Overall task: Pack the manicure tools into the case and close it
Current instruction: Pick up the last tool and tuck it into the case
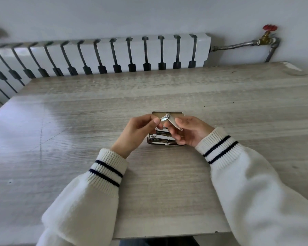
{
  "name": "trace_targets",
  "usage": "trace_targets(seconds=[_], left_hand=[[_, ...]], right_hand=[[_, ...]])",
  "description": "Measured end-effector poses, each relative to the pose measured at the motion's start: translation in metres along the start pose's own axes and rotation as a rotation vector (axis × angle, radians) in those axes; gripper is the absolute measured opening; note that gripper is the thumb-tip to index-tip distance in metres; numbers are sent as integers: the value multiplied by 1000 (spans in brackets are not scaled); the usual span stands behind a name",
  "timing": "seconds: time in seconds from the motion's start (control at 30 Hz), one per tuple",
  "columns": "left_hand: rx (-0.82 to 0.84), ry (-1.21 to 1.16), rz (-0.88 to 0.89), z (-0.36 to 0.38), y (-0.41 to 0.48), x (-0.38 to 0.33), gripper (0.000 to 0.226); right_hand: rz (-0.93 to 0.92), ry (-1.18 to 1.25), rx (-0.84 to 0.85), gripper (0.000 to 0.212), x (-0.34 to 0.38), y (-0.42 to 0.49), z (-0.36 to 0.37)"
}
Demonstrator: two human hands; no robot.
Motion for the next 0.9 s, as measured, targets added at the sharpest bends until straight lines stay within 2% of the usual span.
trace_targets(seconds=[0.17,0.3,0.4,0.57,0.77,0.9], left_hand=[[44,15,10,5,0,1,25],[49,42,5,8,1,2,26],[47,91,-1,11,0,2,27],[-5,189,-10,12,0,4,27],[-11,271,-5,16,-1,6,30],[1,318,7,17,-2,5,28]], right_hand=[[54,141,139,31,-4,-1,6],[51,110,162,26,-5,-2,9],[49,62,126,28,-4,-2,9],[36,-14,3,43,-6,0,1],[-28,-116,-99,6,-4,1,-4],[-47,-182,-156,21,-2,3,-5]])
Point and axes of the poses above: each hand's wrist, its own y-axis towards the middle knuckle, its own z-axis out of the palm, x = y × z, the point moved 5 cm from there along y, towards the middle knuckle, and after that the axes turned 10 degrees about -z, right-handed, at the moved point
